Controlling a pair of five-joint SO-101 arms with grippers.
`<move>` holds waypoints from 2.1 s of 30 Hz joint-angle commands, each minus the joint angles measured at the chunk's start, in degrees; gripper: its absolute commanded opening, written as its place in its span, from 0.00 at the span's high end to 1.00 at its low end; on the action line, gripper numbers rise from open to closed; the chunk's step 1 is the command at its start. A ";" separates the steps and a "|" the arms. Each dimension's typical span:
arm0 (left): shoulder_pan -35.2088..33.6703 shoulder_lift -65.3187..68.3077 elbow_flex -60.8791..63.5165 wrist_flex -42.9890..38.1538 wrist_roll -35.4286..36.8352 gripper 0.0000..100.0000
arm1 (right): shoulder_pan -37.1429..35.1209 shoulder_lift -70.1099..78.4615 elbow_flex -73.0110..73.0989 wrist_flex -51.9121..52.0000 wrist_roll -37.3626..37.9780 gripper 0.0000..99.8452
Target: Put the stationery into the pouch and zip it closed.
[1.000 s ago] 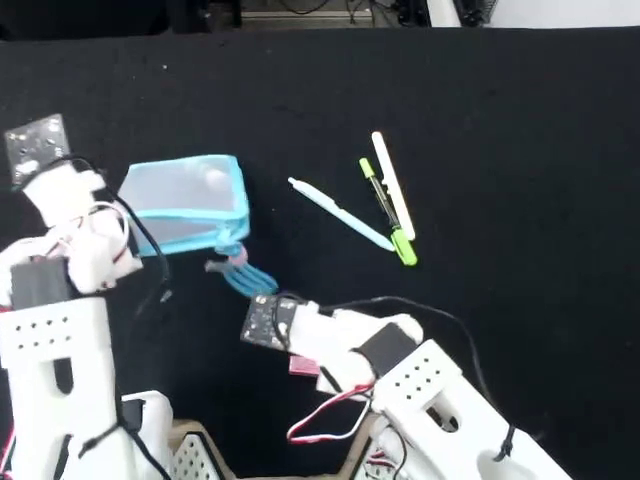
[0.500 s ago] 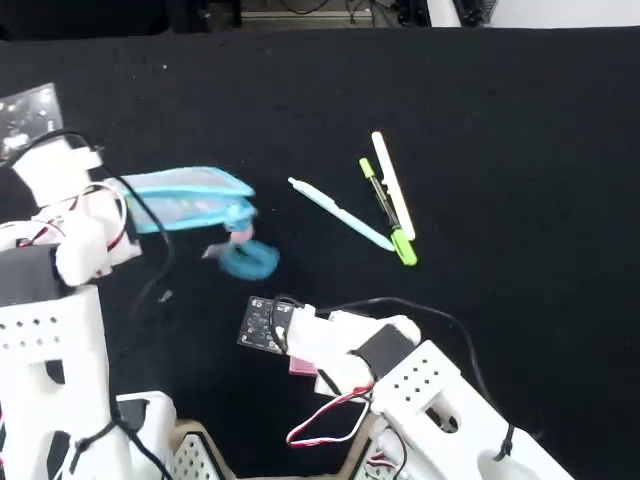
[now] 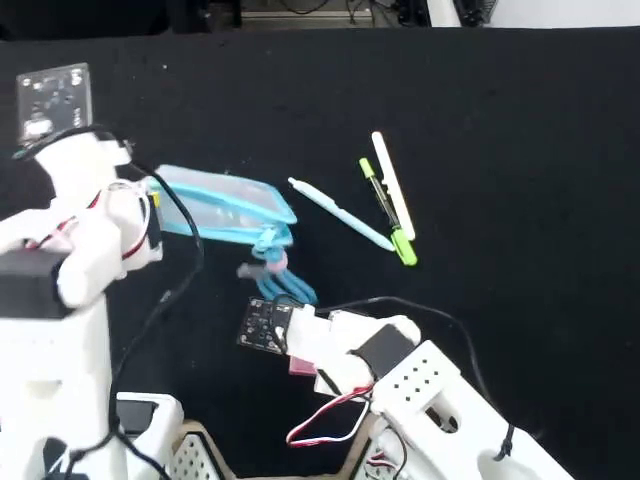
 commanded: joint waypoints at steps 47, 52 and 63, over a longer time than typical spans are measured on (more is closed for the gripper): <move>-5.05 14.68 1.19 0.88 -0.09 0.97 | 9.41 0.31 10.51 -9.14 11.16 0.78; -5.05 14.68 2.59 0.53 -0.09 0.97 | 10.29 0.22 7.96 -8.26 12.13 1.00; -5.05 14.68 2.68 0.79 -0.09 0.97 | 35.43 0.75 -2.42 2.73 24.70 0.99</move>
